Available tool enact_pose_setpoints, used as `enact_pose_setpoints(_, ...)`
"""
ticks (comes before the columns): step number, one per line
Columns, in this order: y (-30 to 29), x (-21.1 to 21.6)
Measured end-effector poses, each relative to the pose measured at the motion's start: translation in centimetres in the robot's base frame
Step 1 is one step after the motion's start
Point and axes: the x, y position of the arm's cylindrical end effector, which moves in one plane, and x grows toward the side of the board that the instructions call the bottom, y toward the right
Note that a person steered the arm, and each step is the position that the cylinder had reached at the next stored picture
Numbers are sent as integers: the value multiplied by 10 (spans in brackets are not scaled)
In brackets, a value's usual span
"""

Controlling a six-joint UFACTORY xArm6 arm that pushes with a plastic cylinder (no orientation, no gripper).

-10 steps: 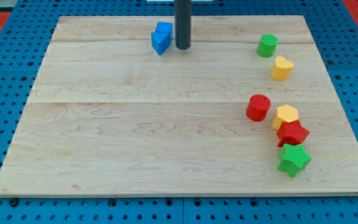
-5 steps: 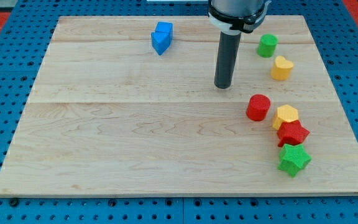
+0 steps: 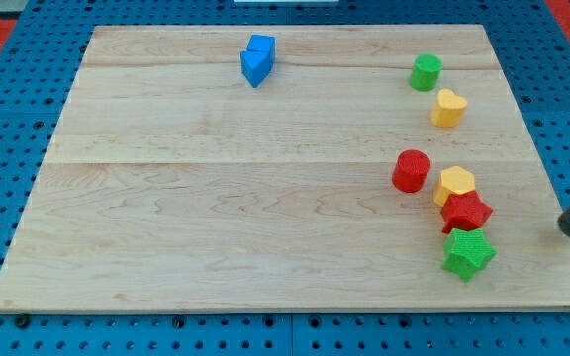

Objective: Push the red star above diagonally to the green star

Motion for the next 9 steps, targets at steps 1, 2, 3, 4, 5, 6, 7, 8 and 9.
enact_pose_setpoints(1, -29, 1)
enact_pose_setpoints(2, -62, -1)
enact_pose_setpoints(3, -106, -18)
enact_pose_setpoints(4, -150, -39)
enact_pose_setpoints(5, -163, -53)
enact_pose_setpoints(6, -165, -64)
enact_pose_setpoints(7, -169, -68)
enact_pose_setpoints(8, -169, -75)
enact_pose_setpoints(9, -167, -75)
